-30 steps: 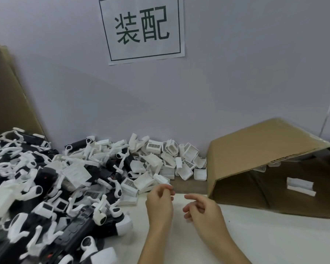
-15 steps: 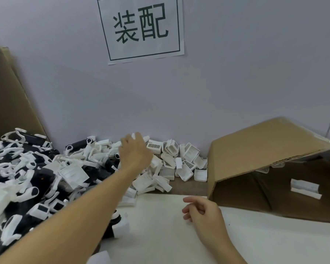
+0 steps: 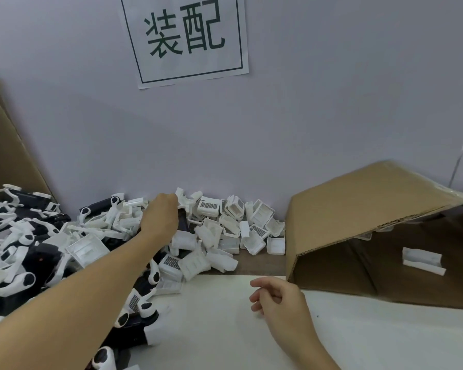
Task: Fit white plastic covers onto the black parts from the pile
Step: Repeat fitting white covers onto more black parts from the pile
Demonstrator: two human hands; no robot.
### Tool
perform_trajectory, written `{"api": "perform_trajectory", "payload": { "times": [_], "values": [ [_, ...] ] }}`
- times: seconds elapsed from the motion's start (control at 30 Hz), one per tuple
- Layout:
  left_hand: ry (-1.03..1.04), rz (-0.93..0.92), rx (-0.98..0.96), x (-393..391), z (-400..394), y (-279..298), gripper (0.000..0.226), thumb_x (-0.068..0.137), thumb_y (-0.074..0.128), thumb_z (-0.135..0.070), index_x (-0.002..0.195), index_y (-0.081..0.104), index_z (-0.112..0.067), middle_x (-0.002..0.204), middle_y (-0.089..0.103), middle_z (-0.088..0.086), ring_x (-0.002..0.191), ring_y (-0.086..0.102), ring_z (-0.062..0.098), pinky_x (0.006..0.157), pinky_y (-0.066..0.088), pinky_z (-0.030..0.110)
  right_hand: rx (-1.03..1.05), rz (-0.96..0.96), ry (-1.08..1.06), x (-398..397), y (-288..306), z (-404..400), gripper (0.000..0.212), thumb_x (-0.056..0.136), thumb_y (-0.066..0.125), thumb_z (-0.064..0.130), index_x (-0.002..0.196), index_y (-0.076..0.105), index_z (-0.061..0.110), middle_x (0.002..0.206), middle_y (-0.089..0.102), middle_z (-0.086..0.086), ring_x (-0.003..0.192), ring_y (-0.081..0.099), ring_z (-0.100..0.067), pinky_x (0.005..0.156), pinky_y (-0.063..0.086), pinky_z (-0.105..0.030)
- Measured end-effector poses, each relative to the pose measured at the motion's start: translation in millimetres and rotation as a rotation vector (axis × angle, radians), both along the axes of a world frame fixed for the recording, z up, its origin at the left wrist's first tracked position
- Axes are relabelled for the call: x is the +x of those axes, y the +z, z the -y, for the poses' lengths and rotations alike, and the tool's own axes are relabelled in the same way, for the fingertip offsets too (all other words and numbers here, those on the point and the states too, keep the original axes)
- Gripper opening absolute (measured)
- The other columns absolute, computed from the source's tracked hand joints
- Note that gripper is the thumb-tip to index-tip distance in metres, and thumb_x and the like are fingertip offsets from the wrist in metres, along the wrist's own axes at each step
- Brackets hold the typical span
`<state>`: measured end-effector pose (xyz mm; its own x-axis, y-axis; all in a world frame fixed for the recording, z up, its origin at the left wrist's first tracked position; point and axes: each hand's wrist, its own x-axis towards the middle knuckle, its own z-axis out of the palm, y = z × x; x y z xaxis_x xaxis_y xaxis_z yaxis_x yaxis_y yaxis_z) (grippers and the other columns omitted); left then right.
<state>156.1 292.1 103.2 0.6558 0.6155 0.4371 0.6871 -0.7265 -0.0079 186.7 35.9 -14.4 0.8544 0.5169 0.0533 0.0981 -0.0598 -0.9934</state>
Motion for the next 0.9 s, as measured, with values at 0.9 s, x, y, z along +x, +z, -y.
{"api": "perform_trajectory", "payload": {
  "times": [0.9],
  "values": [
    [-0.149, 1.379, -0.868, -3, 158, -94, 0.016, 0.092, 0.066, 0.001, 0.101, 0.078, -0.005, 0.08, 0.074, -0.009, 0.079, 0.074, 0.011, 0.079, 0.06, 0.032, 0.229, -0.234, -0.1, 9, -1, -1, 0.032, 0.097, 0.059, 0.004, 0.126, 0.056, 0.016, 0.084, 0.076, -0.008, 0.071, 0.075, -0.022, 0.06, 0.057, -0.024]
  ]
}}
